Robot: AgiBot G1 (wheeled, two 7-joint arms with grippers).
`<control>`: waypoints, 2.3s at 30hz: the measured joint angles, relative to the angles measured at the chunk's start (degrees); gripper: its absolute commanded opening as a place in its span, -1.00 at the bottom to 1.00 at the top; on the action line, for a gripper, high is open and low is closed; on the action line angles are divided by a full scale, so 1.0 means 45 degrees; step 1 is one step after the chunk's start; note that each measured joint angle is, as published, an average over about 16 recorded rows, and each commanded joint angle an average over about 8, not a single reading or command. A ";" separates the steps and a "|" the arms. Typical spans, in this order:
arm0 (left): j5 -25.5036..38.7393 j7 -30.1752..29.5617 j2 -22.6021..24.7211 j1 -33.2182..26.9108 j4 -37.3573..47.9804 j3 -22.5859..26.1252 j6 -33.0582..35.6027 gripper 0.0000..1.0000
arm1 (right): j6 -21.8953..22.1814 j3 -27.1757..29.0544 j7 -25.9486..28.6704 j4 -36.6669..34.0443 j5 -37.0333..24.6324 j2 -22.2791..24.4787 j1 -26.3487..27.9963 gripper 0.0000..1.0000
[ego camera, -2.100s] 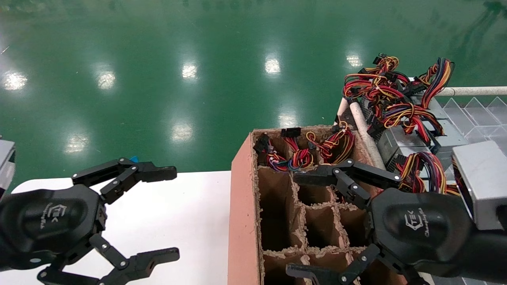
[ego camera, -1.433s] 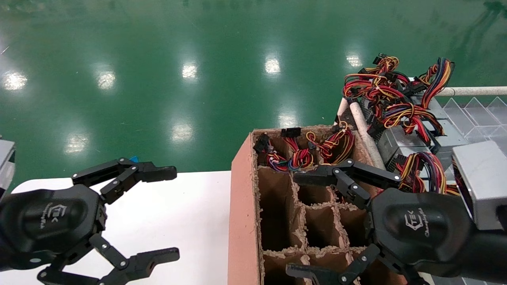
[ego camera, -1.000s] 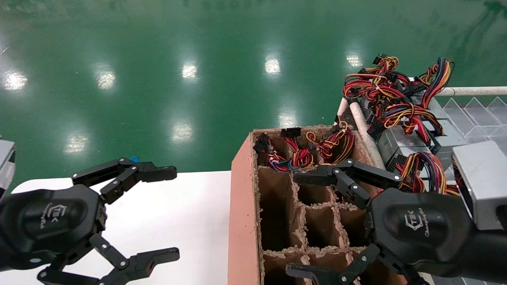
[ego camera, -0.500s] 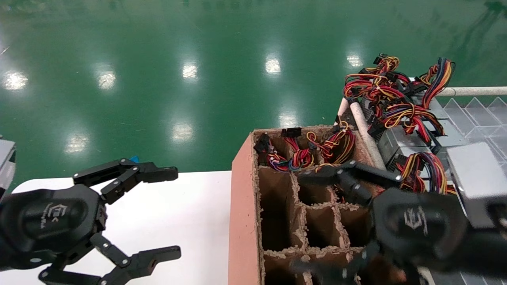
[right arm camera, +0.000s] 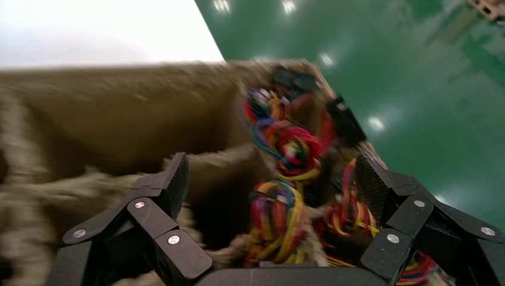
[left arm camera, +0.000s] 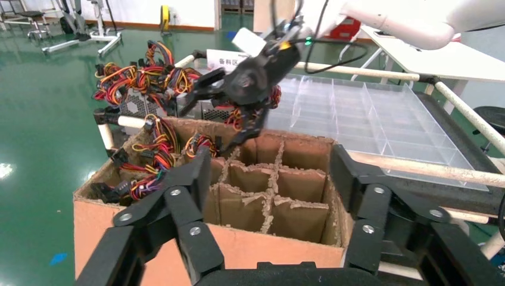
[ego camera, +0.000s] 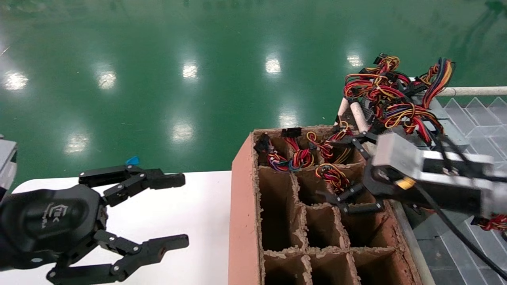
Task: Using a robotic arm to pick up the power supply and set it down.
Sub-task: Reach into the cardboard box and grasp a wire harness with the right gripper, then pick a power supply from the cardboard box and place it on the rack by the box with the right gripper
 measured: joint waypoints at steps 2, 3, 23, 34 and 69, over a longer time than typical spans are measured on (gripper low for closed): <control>0.0000 0.0000 0.0000 0.0000 0.0000 0.0000 0.0000 -1.00 | 0.0052 -0.0180 -0.0238 -0.0434 -0.0414 -0.0235 0.0259 -0.43; 0.0000 0.0000 0.0000 0.0000 0.0000 0.0000 0.0000 -1.00 | 0.0047 -0.0259 -0.0347 -0.0656 -0.0570 -0.0348 0.0382 -0.68; 0.0000 0.0000 0.0000 0.0000 0.0000 0.0000 0.0000 -1.00 | -0.0489 -0.0702 -0.1810 -0.3034 -0.1368 -0.0984 0.1442 -1.00; 0.0000 0.0000 0.0000 0.0000 0.0000 0.0000 0.0000 -1.00 | -0.0354 -0.0792 -0.2038 -0.3198 -0.1623 -0.0992 0.1400 -1.00; -0.0001 0.0000 0.0000 0.0000 0.0000 0.0001 0.0000 -1.00 | -0.0458 0.0543 -0.3341 -0.1145 0.0050 0.0175 0.1230 -1.00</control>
